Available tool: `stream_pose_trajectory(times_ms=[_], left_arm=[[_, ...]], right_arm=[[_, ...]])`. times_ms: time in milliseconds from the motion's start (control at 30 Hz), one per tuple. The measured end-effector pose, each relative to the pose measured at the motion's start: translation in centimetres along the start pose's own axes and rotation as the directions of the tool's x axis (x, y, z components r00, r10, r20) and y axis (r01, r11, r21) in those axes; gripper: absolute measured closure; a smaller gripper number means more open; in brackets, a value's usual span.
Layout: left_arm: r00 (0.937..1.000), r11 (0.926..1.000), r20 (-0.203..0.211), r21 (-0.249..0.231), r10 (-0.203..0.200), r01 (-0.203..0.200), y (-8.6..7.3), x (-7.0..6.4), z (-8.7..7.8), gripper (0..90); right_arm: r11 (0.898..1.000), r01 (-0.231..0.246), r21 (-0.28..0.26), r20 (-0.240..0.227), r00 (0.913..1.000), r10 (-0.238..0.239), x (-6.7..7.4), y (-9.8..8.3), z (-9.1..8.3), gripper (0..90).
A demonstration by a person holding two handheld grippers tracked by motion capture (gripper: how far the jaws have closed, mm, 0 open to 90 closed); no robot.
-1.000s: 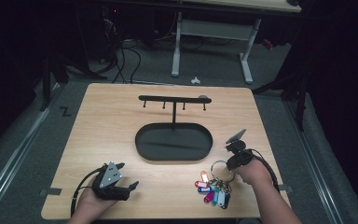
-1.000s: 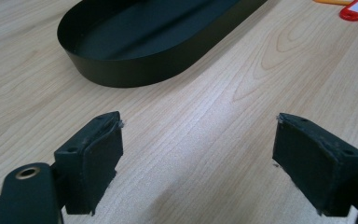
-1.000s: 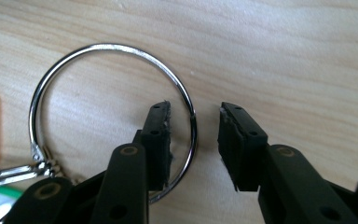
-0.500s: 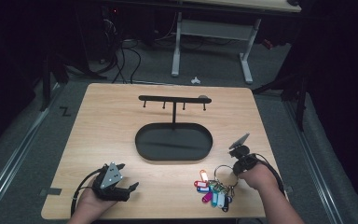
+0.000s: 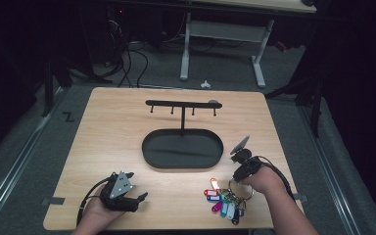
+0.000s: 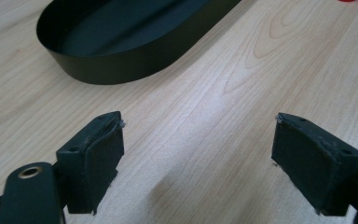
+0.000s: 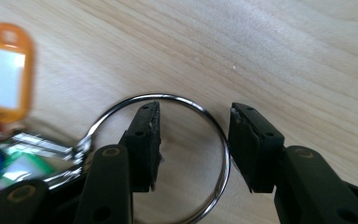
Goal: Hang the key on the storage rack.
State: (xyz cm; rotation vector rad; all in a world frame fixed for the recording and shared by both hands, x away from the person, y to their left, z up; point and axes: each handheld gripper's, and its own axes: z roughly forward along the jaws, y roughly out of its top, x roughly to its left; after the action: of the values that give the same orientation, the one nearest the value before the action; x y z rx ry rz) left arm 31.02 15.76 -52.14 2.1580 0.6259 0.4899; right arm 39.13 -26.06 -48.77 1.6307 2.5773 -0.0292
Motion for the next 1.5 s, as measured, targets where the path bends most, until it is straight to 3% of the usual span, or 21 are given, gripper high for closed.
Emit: stream_pose_trajectory(times_ms=[33, 133, 167, 300, 433, 600, 667, 733, 833, 967, 1067, 1133, 1267, 1333, 1500], left_arm=[[1.0, 1.0, 0.0, -0.006, -0.005, 0.005, 0.0, 0.1, -0.2, 18.3], [0.9999, 0.9999, -0.006, -0.012, -0.01, 0.01, -0.1, 0.2, -0.4, 18.7], [0.9999, 0.9998, -0.004, -0.013, -0.015, 0.015, -0.2, 0.3, -0.4, 18.7], [0.9999, 0.9998, 0.0, -0.015, -0.014, 0.014, -0.1, 0.2, -0.4, 18.7], [1.0, 0.9999, 0.006, -0.01, -0.006, 0.006, 0.0, -0.1, -0.2, 18.7], [0.9999, 1.0, 0.012, -0.006, -0.003, 0.003, 0.0, -0.1, 0.0, 18.7], [0.9999, 1.0, 0.011, -0.006, -0.003, 0.003, 0.0, -0.1, 0.0, 18.7], [0.9999, 1.0, 0.01, -0.006, -0.003, 0.003, 0.0, -0.1, 0.0, 18.7], [0.9999, 1.0, 0.01, -0.006, -0.002, 0.002, 0.1, -0.2, 0.1, 18.7], [1.0, 1.0, 0.008, 0.002, 0.005, -0.005, 0.1, -0.2, 0.2, 18.8], [0.9999, 0.9999, 0.008, 0.008, 0.008, -0.008, 0.0, -0.2, 0.2, 18.8], [0.9999, 0.9999, 0.01, 0.011, 0.009, -0.009, 0.0, -0.2, 0.1, 18.8], [0.9999, 0.9999, 0.008, 0.006, 0.008, -0.008, -0.1, -0.1, 0.0, 18.8], [1.0, 1.0, 0.007, 0.0, 0.004, -0.004, -0.1, 0.0, 0.0, 18.8], [0.9999, 1.0, 0.013, -0.003, 0.007, -0.007, 0.1, -0.1, 0.0, 18.9]], right_arm=[[1.0, -0.01, -0.011, -0.012, 0.9999, 0.01, -0.1, 0.1, 0.0, 57.9], [1.0, 0.004, 0.0, -0.041, 0.9991, -0.004, -0.3, 0.2, 0.0, 84.2], [1.0, 0.005, -0.001, -0.037, 0.9993, -0.005, -0.2, 0.1, 0.0, 85.8], [1.0, -0.006, -0.005, 0.008, 0.9999, 0.006, 0.0, -0.6, -0.1, 86.3], [0.996, -0.087, 0.017, 0.037, 0.9956, 0.086, -1.0, -2.0, 0.0, 86.3], [0.981, -0.191, 0.006, 0.014, 0.9814, 0.191, -2.5, -4.6, 0.0, 86.0], [0.978, -0.207, 0.005, 0.008, 0.9784, 0.206, -2.8, -5.5, -0.1, 82.9], [0.981, -0.193, 0.006, 0.003, 0.9812, 0.193, -2.8, -5.9, -0.1, 74.4], [0.992, -0.124, -0.018, 0.004, 0.9922, 0.125, -2.4, -5.5, -0.6, 65.5], [0.998, -0.046, -0.032, -0.001, 0.999, 0.046, -1.4, -3.4, -0.9, 56.6], [1.0, 0.005, 0.013, -0.011, 0.9999, -0.005, -0.9, -1.9, -0.2, 53.0], [0.999, 0.034, 0.025, 0.018, 0.9993, -0.034, -0.9, -1.2, 0.0, 57.7], [0.999, 0.025, 0.03, -0.045, 0.9987, -0.023, -1.1, -1.1, 0.0, 73.2], [0.999, 0.034, 0.024, -0.047, 0.9984, -0.033, -0.9, -1.4, -0.1, 82.6], [0.999, -0.038, 0.017, -0.033, 0.9987, 0.039, -0.8, -2.2, -0.1, 85.4]])
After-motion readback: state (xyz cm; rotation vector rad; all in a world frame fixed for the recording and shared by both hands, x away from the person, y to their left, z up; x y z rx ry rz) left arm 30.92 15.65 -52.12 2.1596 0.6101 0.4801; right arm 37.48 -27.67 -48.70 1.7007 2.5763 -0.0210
